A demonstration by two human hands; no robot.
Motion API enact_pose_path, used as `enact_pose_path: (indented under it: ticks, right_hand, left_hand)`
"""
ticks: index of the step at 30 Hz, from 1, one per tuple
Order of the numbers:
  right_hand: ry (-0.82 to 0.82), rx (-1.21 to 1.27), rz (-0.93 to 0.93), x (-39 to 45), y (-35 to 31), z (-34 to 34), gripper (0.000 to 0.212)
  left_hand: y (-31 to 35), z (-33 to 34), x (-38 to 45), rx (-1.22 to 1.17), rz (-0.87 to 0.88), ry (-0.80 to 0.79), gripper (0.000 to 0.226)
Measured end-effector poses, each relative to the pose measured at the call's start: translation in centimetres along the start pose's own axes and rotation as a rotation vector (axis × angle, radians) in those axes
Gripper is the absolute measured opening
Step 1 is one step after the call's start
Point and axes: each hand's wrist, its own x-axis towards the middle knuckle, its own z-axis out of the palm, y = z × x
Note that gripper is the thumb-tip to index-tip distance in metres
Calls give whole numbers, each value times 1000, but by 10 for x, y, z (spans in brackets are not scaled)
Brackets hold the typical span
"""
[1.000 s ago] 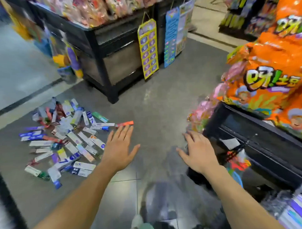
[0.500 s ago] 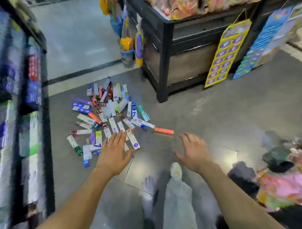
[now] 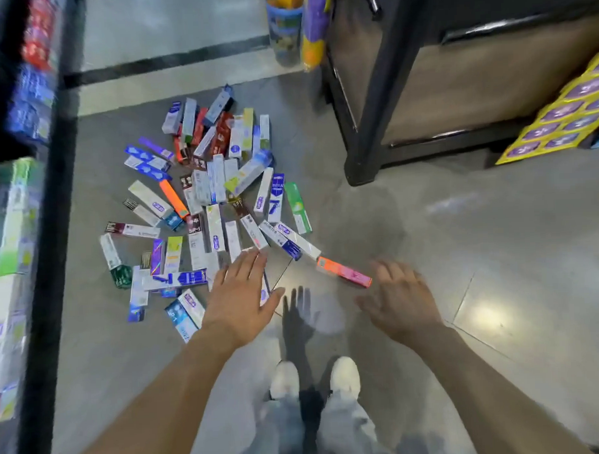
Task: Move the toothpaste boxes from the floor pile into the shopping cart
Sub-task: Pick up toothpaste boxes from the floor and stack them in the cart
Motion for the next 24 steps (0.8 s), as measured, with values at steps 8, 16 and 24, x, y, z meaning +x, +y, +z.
enact_pose_path:
  ticks: [8,16,24]
  right_hand:
    - [0,-40,-24,178,46,185,72]
    - [109,-60,-32,287,82,350,75]
    - [64,-98,24,307,101,384,48]
  left_hand:
    - [-35,210,152,-26,28,-23,84]
    - [-74,368,262,26,185,115,83]
    - [-75,390,307,70,240,249,84]
